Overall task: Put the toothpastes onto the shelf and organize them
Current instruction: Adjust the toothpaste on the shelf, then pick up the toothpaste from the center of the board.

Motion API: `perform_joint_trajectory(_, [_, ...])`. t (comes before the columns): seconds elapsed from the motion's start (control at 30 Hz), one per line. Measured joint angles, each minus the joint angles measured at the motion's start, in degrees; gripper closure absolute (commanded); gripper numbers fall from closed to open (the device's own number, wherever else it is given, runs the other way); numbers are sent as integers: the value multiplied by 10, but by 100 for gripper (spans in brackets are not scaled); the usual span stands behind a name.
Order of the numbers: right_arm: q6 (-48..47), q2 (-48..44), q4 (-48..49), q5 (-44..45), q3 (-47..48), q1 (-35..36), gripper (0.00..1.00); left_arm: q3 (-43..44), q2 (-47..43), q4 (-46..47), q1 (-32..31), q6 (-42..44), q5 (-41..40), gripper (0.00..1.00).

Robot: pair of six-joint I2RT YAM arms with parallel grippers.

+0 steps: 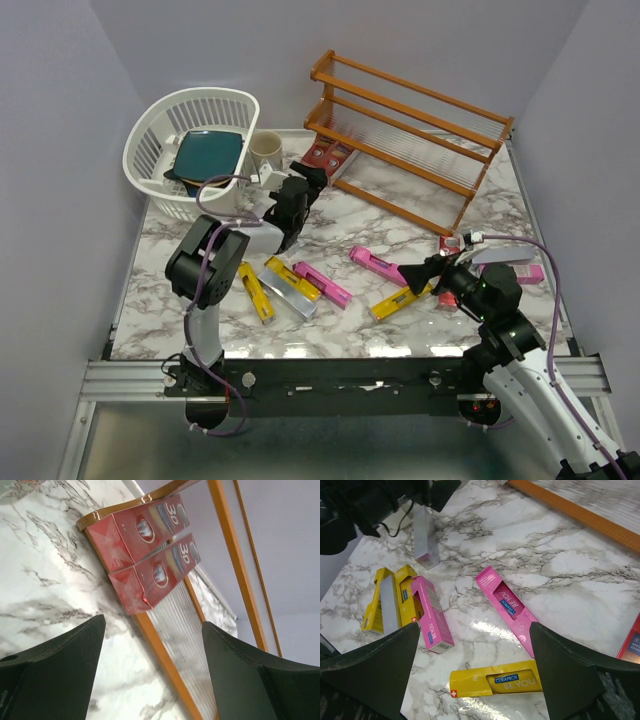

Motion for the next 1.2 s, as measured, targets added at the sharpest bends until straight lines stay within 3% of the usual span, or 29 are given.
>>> perform_joint_trajectory(0.2, [17,31,-40,33,22,0,0,-72,-153,-71,-20,107,9,11])
perform_joint_trajectory(0.43, [46,105,-143,123,116,0,0,-148,-362,-189,-34,216,3,9])
perform_joint_trajectory(0.53, [54,137,-183,166,156,0,0,-174,-439,-240,-37,247,-2,2])
perform_joint_trajectory(0.9, [60,334,-311,333,293,-17,0,-280,-781,-476,-45,284,-28,1])
perform_joint_trajectory(1.07, [60,435,-314,333,323,-63,0,-280,-904,-552,-49,277,-29,1])
perform_joint_trajectory(1.2, [56,505,-303,294,339,-116,4,-224,-951,-653,-49,292,-29,1])
